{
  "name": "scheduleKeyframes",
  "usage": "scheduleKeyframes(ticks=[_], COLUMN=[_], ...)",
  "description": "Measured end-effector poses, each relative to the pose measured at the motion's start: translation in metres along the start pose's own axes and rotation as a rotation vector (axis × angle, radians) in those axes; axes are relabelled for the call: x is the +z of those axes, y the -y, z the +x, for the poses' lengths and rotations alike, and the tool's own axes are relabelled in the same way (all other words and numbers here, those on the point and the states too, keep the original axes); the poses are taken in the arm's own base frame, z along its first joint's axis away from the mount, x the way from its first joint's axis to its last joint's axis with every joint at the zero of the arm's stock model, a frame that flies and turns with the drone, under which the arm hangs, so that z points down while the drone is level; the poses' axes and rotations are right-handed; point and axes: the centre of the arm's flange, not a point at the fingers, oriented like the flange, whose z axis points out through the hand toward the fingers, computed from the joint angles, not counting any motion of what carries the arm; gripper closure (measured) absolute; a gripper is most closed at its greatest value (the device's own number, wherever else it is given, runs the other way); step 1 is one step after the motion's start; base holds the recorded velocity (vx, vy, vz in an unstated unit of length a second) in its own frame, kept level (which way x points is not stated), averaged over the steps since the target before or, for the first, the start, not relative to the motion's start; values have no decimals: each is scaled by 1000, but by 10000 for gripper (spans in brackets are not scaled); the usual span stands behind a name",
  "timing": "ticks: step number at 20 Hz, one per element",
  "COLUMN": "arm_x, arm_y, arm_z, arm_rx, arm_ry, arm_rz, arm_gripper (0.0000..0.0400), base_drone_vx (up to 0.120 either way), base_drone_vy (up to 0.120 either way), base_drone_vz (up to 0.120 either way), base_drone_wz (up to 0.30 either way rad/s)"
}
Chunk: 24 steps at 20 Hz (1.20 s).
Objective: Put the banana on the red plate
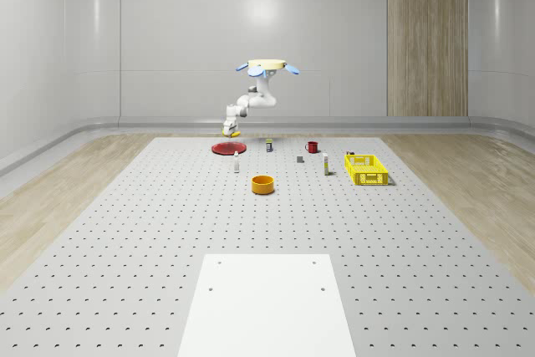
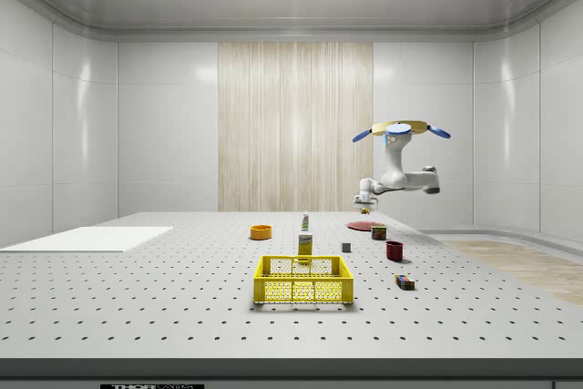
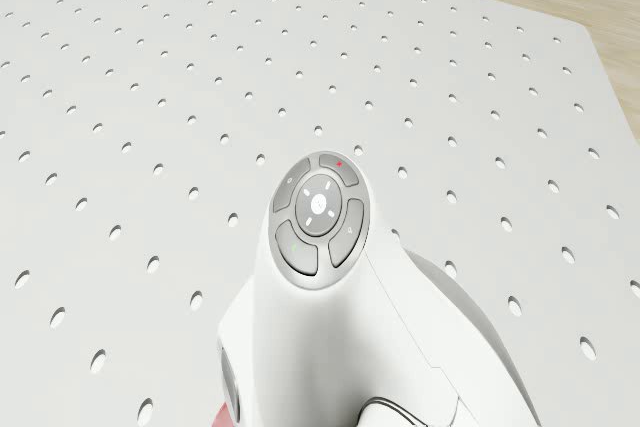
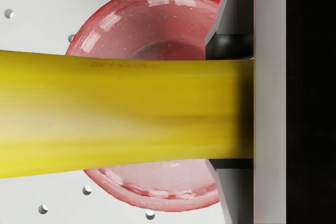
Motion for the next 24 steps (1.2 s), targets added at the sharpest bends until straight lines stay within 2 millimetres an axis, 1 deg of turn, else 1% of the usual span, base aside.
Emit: scheduleKeyframes(ticks=[15, 18, 21, 22, 24], arm_x=[57, 65, 69, 70, 69], arm_y=[0, 0, 0, 0, 0], arm_z=[0, 0, 0, 0, 0], arm_rx=[0, 0, -6, -8, -11], arm_ry=[0, 0, 1, 2, 2], arm_rz=[0, 0, 1, 2, 3], arm_gripper=[207, 207, 107, 83, 50], base_drone_vx=[0, 0, 0, 0, 0], base_drone_vy=[0, 0, 0, 0, 0], base_drone_vz=[0, 0, 0, 0, 0], base_drone_wz=[0, 0, 0, 0, 0])
